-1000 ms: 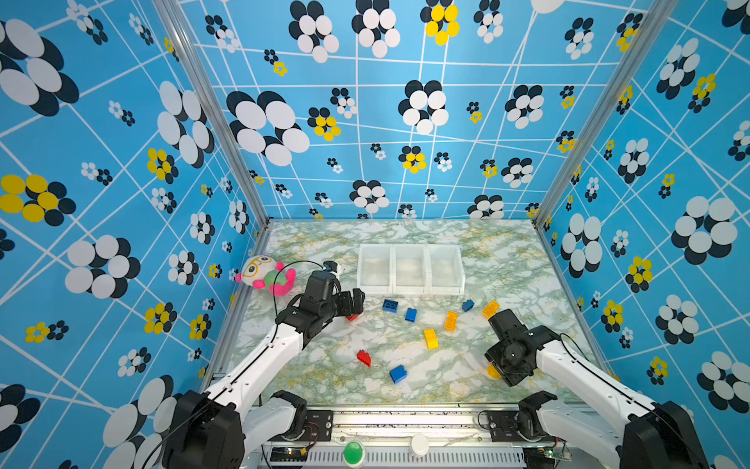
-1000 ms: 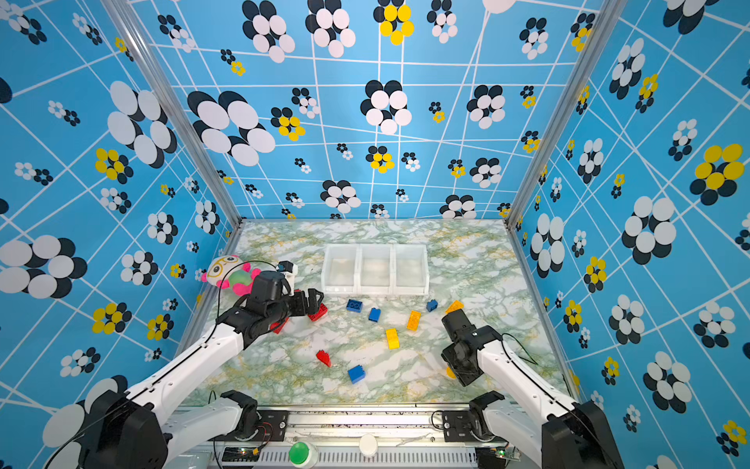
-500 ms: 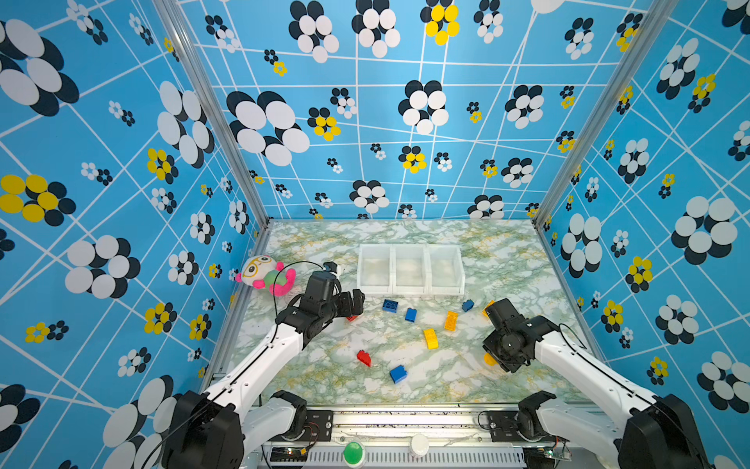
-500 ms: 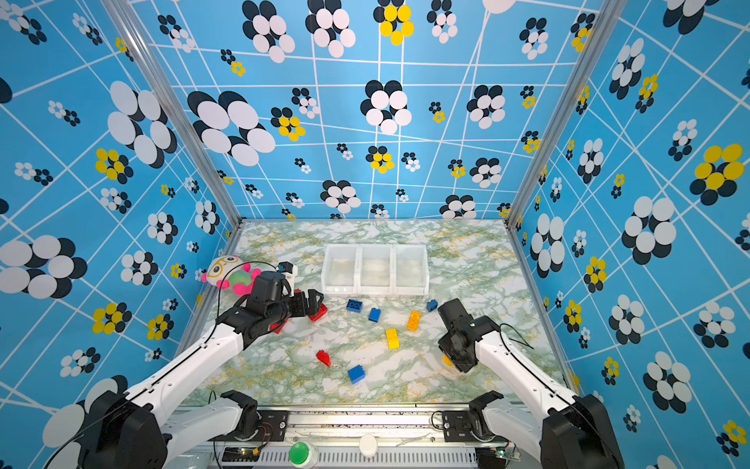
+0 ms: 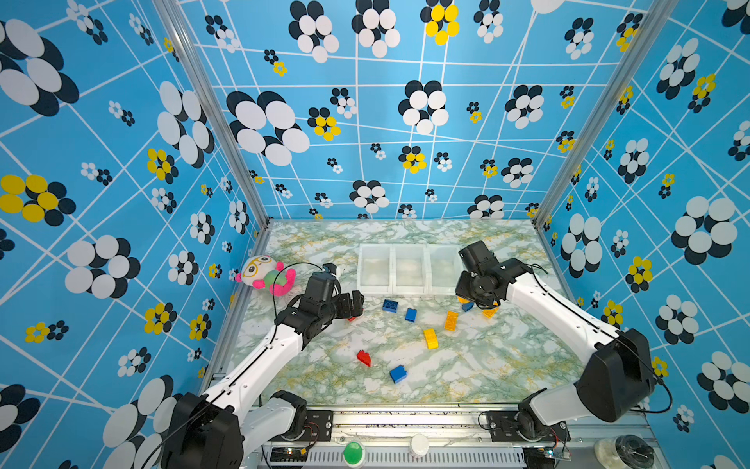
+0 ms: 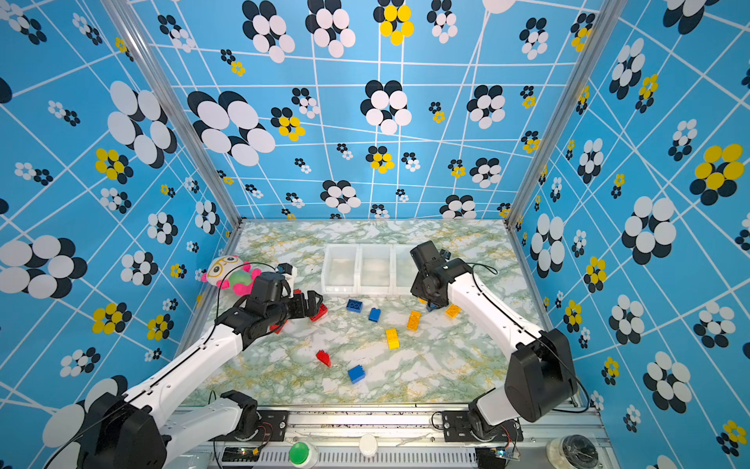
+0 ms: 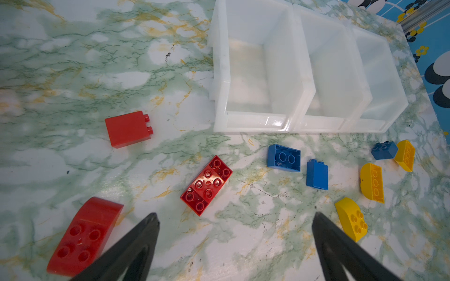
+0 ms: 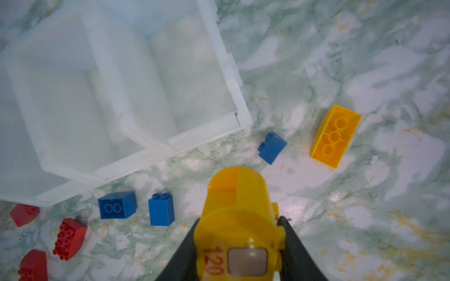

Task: Sort the legos into containers by color
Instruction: Pick up the lego from the bottom-right of the table, then place the lego in the container.

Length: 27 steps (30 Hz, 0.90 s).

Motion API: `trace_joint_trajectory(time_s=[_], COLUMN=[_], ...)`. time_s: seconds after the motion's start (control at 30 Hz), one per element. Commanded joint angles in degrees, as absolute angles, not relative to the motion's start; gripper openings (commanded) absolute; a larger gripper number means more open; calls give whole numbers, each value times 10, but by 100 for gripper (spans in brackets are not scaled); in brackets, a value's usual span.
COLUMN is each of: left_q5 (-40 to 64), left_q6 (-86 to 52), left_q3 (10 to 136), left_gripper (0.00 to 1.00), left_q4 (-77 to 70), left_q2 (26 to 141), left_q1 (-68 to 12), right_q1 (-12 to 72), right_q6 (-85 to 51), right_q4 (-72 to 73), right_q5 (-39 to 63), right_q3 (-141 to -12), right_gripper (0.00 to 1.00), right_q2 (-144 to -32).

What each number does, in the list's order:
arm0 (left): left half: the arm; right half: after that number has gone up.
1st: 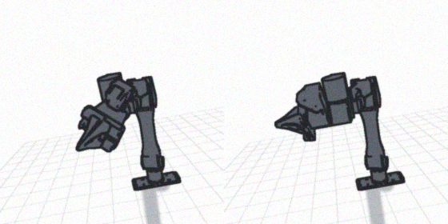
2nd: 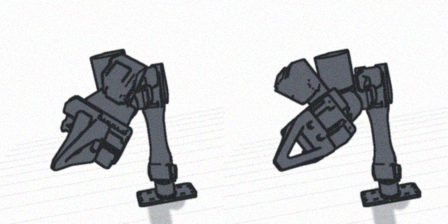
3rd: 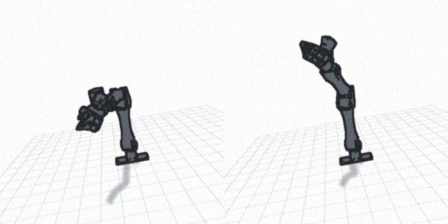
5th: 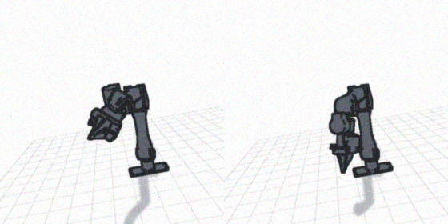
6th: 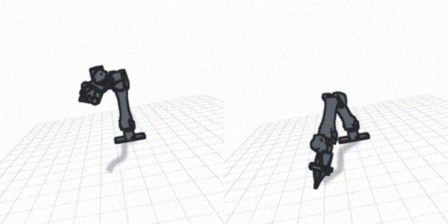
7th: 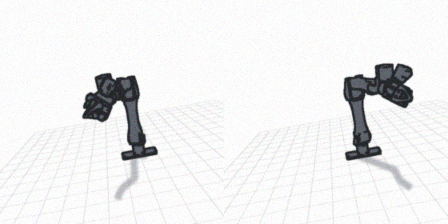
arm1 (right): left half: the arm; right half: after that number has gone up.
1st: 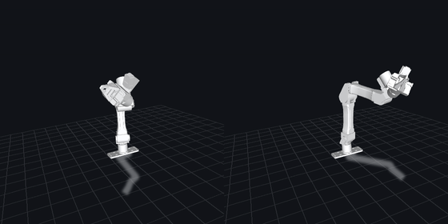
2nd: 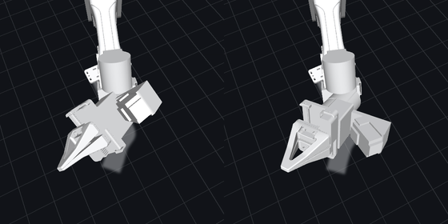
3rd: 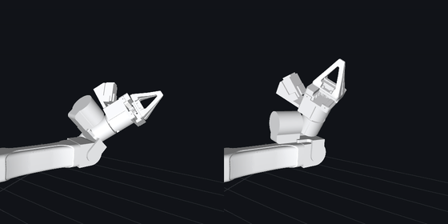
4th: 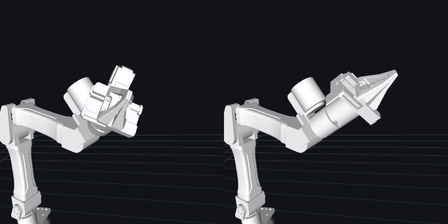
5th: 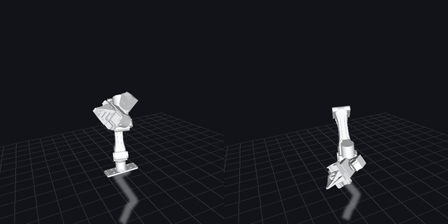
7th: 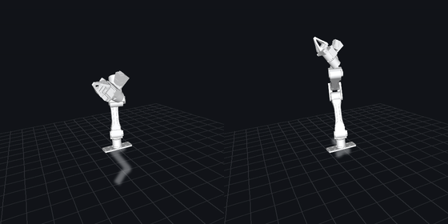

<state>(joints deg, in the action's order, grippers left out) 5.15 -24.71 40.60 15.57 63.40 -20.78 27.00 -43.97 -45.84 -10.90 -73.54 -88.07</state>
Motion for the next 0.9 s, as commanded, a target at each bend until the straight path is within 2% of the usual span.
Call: trace_joint_trajectory(time_s=[0.0,0.3,0.63,0.77,0.87], left_q5=[55,74,95,98,99], left_q6=[-255,-258,-257,-258,-259], left_q3=[402,401,401,400,401], left_gripper=[99,99,99,99,99], left_q4=[173,195,233,233,232], left_q2=[624,626,629,631,633], left_q1=[-210,-194,-166,-166,-166], right_q1=[273,272,255,247,245], right_q6=[-350,-272,-266,-266,-266], right_q4=[-452,-473,-477,-474,-475], right_q5=[-124,-106,-101,-94,-91], right_q3=[-793,-967,-1017,-1013,-1008], right_gripper=[33,34,35,40,50], right_q2=[-933,-1103,-1177,-1182,-1184])
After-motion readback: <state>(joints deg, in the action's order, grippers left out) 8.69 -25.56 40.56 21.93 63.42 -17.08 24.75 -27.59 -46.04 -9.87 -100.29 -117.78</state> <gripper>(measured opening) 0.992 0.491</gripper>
